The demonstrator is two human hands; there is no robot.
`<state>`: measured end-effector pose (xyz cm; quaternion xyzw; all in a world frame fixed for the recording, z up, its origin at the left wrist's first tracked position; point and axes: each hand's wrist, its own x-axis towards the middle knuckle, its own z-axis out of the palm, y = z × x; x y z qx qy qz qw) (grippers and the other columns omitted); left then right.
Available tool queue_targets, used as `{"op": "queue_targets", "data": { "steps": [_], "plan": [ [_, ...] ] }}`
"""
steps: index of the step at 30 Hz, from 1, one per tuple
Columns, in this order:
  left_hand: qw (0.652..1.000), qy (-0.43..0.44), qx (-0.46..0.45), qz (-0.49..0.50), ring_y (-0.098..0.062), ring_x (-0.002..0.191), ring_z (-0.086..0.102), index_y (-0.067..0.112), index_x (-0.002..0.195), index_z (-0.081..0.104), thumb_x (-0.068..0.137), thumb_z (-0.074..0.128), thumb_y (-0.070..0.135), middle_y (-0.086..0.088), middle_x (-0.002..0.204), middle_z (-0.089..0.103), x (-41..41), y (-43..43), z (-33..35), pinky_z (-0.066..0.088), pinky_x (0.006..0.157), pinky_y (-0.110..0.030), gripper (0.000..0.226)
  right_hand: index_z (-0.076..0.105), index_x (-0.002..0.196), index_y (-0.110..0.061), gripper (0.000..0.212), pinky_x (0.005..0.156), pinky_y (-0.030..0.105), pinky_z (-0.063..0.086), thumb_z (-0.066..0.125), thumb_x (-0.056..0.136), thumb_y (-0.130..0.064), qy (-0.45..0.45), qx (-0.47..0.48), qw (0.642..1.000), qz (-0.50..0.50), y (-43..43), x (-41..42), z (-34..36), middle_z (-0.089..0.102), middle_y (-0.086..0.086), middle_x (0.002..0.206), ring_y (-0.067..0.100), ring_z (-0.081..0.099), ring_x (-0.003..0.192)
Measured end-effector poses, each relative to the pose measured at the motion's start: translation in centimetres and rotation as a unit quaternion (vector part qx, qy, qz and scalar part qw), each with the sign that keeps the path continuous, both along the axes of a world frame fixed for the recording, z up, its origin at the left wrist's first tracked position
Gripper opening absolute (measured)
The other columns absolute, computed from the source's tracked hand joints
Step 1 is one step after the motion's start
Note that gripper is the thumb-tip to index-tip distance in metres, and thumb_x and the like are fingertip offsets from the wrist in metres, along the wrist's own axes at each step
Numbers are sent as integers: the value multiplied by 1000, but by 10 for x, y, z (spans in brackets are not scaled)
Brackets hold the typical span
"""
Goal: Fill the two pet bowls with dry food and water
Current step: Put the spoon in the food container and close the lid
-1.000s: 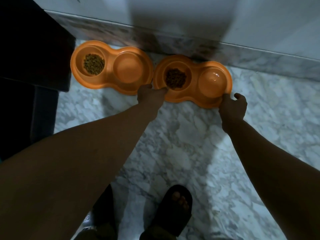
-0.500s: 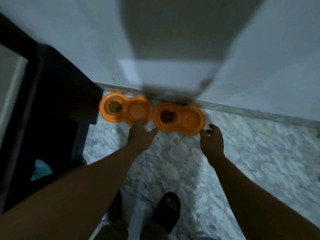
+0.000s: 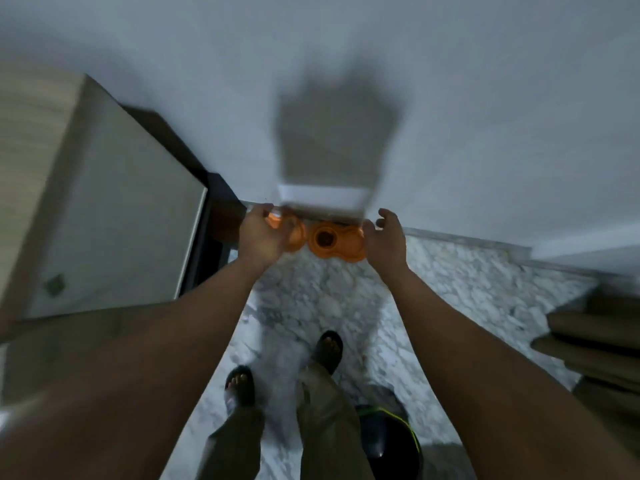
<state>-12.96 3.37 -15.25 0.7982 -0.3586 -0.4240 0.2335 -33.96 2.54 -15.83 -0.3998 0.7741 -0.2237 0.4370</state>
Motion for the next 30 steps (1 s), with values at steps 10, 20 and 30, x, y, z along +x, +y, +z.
{"op": "queue_targets", "data": {
  "steps": [10, 20, 30],
  "plan": [
    [996, -2, -88, -21, -32, 107, 66, 5, 128, 59, 85, 76, 36, -17, 122, 66, 77, 100, 161, 57, 92, -44, 56, 41, 145, -13, 51, 105, 42, 44, 53, 98, -30, 7, -96, 993, 61, 91, 76, 164, 50, 10, 141, 25, 52, 127],
    [978, 11, -204, -32, -26, 126, 58, 5, 136, 58, 87, 77, 28, -13, 136, 62, 236, 242, 275, 42, 100, -26, 58, 40, 147, -14, 52, 107, 42, 44, 53, 100, -32, 13, -203, 975, 93, 229, 245, 270, 49, 9, 145, 24, 50, 130],
    [968, -35, -243, 49, -26, 119, 62, 6, 127, 64, 83, 81, 29, -12, 126, 67, 410, 331, 319, 43, 97, -28, 52, 42, 146, -10, 52, 108, 42, 43, 56, 98, -24, -26, -246, 956, 157, 295, 412, 307, 49, 12, 144, 26, 50, 131]
  ]
}}
